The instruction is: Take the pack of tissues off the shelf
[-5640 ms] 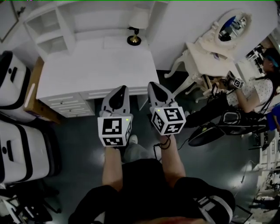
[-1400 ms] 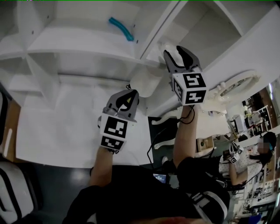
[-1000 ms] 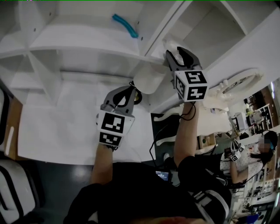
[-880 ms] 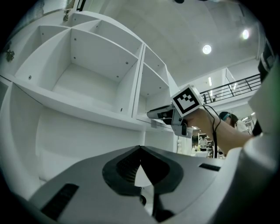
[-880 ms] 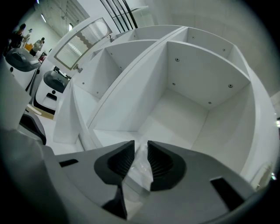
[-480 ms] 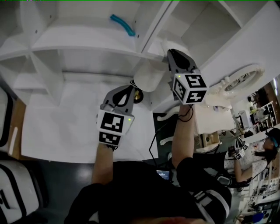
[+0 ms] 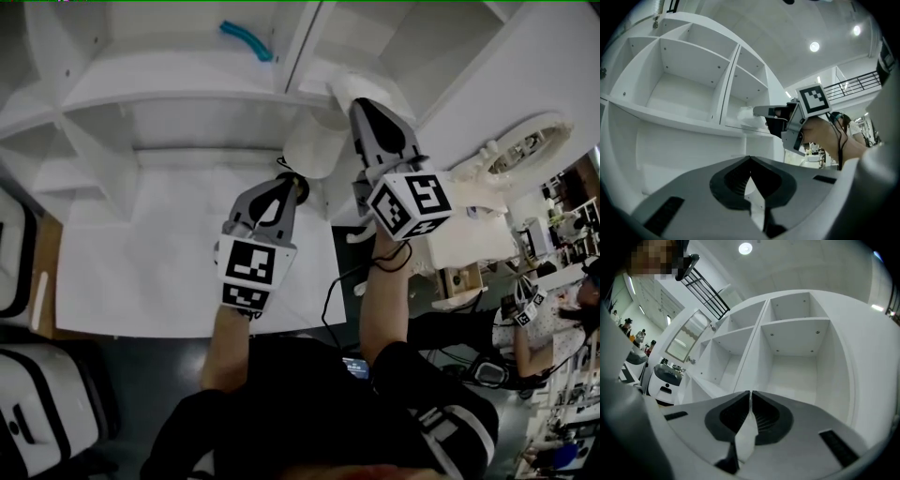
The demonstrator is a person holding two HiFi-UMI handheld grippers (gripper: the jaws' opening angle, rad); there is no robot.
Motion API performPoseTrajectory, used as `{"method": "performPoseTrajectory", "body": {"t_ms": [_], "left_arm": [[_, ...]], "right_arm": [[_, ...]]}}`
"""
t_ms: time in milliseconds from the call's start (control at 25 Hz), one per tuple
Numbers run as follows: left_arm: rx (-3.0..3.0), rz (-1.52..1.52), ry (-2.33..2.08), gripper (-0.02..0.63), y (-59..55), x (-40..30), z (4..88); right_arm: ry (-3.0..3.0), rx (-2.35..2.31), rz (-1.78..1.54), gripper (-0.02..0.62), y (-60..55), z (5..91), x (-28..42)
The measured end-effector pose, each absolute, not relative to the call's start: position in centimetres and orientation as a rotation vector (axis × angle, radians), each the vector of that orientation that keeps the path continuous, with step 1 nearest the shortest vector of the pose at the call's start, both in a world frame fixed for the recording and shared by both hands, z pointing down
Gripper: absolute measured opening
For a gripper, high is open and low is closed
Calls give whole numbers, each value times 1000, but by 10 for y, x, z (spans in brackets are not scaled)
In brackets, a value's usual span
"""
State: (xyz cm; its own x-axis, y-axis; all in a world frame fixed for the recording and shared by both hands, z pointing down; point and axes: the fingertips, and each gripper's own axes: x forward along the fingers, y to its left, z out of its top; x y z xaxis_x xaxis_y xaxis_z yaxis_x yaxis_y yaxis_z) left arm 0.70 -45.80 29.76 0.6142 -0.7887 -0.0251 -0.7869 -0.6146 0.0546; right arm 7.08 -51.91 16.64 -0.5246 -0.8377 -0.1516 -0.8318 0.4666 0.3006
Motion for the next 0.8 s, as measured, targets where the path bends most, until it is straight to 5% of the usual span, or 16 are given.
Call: {"method": "performPoseTrajectory", "body": {"t_ms": [800], "left_arm": [[2637,-32,-1485,11,-374,67,343]], "right_arm": [[-2961,1566,-48,31,-397,244,144]]}}
